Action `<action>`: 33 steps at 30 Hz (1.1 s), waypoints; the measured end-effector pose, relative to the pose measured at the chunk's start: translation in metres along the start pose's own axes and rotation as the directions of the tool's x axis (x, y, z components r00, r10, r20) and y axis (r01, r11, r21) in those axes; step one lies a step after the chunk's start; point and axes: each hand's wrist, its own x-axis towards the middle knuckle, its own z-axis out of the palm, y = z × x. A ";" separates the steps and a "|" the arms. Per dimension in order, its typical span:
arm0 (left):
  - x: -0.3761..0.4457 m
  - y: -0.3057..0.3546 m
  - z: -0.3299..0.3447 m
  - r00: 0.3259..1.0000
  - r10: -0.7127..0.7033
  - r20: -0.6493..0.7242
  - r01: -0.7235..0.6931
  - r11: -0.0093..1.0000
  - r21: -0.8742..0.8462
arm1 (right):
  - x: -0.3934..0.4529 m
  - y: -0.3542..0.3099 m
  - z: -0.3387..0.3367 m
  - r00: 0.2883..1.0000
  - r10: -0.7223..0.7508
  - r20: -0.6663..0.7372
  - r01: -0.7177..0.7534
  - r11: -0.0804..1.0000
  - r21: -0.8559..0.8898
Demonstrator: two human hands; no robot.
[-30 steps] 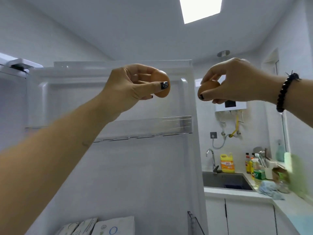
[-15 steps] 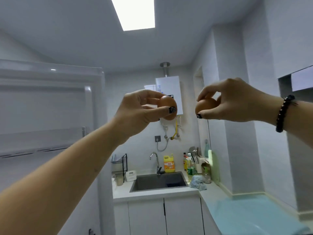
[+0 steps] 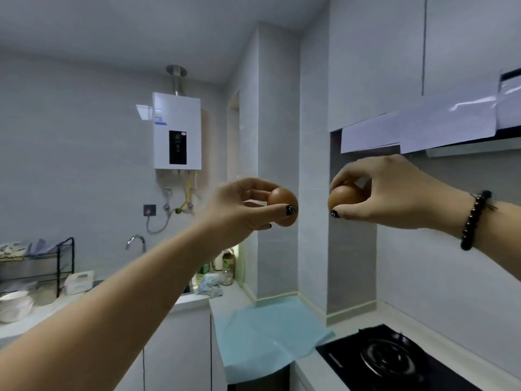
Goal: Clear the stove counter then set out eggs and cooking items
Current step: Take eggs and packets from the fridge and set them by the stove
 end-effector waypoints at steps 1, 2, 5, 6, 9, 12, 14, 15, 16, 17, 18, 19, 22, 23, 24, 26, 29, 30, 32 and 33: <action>0.005 -0.008 0.013 1.000 -0.013 0.025 0.013 1.000 -0.019 | -0.005 0.011 0.001 1.000 0.025 0.009 -0.024 1.000 -0.013; 0.012 -0.016 0.027 0.999 -0.020 0.051 0.022 0.999 -0.033 | -0.010 0.024 0.002 0.999 0.050 0.016 -0.049 0.998 -0.031; 0.026 -0.034 0.058 0.991 -0.037 0.125 0.046 0.996 -0.074 | -0.022 0.052 0.006 0.994 0.104 0.024 -0.102 0.993 -0.064; 0.031 -0.042 0.069 0.987 -0.038 0.157 0.052 0.995 -0.084 | -0.027 0.063 0.008 0.990 0.139 0.032 -0.136 0.988 -0.069; 0.048 -0.061 0.096 0.971 -0.043 0.234 0.066 0.994 -0.091 | -0.038 0.090 0.017 0.973 0.228 0.025 -0.226 0.972 -0.064; 0.068 -0.083 0.117 0.958 -0.041 0.283 0.082 0.988 -0.133 | -0.047 0.112 0.027 0.948 0.319 0.011 -0.318 0.945 -0.072; 0.083 -0.097 0.130 0.948 -0.046 0.316 0.103 0.980 -0.168 | -0.053 0.128 0.031 0.923 0.386 0.002 -0.384 0.919 -0.085; 0.089 -0.104 0.137 0.942 -0.047 0.331 0.113 0.976 -0.185 | -0.055 0.136 0.033 0.907 0.420 -0.011 -0.419 0.903 -0.094; 0.099 -0.114 0.146 0.935 -0.039 0.353 0.119 0.971 -0.207 | -0.058 0.147 0.035 0.890 0.455 -0.028 -0.455 0.885 -0.102; 0.104 -0.120 0.152 0.932 -0.041 0.361 0.128 0.967 -0.221 | -0.061 0.152 0.036 0.873 0.486 -0.040 -0.487 0.867 -0.101; 0.112 -0.128 0.162 0.924 -0.035 0.381 0.135 0.962 -0.238 | -0.064 0.162 0.038 0.854 0.518 -0.049 -0.520 0.848 -0.103; 0.116 -0.133 0.169 0.918 -0.035 0.395 0.142 0.959 -0.245 | -0.066 0.167 0.039 0.837 0.544 -0.058 -0.547 0.831 -0.103; 0.129 -0.151 0.202 0.881 -0.012 0.474 0.157 0.951 -0.267 | -0.079 0.188 0.044 0.775 0.626 -0.085 -0.632 0.767 -0.114; 0.131 -0.155 0.210 0.870 -0.009 0.494 0.162 0.949 -0.270 | -0.083 0.192 0.045 0.759 0.643 -0.099 -0.651 0.751 -0.111; 0.132 -0.160 0.223 0.855 0.000 0.518 0.169 0.945 -0.279 | -0.091 0.198 0.045 0.737 0.666 -0.113 -0.676 0.729 -0.108; 0.133 -0.167 0.245 0.833 0.008 0.554 0.186 0.938 -0.294 | -0.105 0.206 0.045 0.707 0.694 -0.133 -0.707 0.697 -0.119; 0.130 -0.171 0.284 0.787 0.018 0.617 0.215 0.929 -0.302 | -0.134 0.220 0.043 0.652 0.746 -0.136 -0.758 0.641 -0.120; 0.127 -0.172 0.296 0.772 0.021 0.636 0.223 0.927 -0.301 | -0.143 0.225 0.043 0.633 0.763 -0.129 -0.774 0.622 -0.122; 0.120 -0.170 0.329 0.734 0.023 0.679 0.249 0.920 -0.301 | -0.168 0.236 0.036 0.598 0.790 -0.132 -0.801 0.585 -0.130; 0.116 -0.170 0.342 0.723 0.022 0.691 0.260 0.917 -0.302 | -0.177 0.243 0.034 0.589 0.797 -0.133 -0.808 0.574 -0.135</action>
